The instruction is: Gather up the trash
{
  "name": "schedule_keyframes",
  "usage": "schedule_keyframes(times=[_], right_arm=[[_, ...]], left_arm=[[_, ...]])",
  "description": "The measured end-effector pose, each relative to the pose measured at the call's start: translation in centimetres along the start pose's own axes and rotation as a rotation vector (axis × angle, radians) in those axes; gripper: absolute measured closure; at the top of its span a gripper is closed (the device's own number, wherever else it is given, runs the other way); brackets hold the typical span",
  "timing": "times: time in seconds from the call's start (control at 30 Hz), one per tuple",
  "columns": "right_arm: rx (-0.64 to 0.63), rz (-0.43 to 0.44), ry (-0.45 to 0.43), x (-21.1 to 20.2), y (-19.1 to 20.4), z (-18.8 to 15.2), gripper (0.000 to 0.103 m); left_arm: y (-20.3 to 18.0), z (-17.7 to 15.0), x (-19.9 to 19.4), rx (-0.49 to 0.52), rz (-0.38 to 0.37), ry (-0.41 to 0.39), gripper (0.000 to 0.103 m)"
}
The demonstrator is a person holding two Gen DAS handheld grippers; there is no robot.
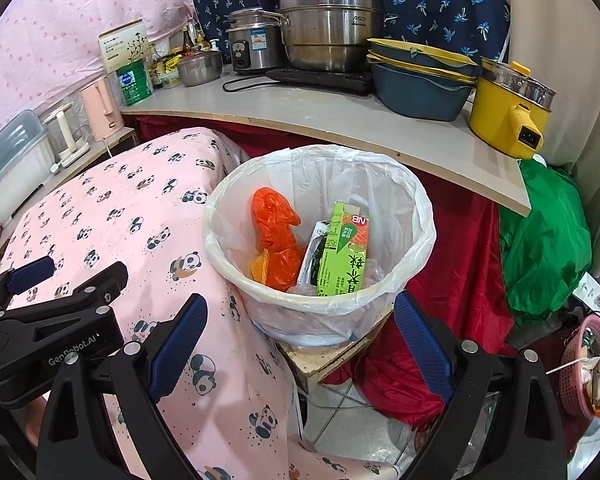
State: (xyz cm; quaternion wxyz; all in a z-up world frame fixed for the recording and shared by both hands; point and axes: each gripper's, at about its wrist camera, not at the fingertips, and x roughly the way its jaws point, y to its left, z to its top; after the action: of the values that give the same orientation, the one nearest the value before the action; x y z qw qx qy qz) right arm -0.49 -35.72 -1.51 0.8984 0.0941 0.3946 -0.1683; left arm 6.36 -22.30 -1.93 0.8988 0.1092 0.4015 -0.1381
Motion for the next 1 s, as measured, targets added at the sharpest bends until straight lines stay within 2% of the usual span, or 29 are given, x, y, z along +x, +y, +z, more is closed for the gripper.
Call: schedule_keyframes(times=[1.0], right_arm=[[0.007, -0.004, 0.012, 0.09, -0.12, -0.45, 0.012]], left_arm=[[0.44, -0.45, 0.08, -0.022, 0.014, 0.014, 0.014]])
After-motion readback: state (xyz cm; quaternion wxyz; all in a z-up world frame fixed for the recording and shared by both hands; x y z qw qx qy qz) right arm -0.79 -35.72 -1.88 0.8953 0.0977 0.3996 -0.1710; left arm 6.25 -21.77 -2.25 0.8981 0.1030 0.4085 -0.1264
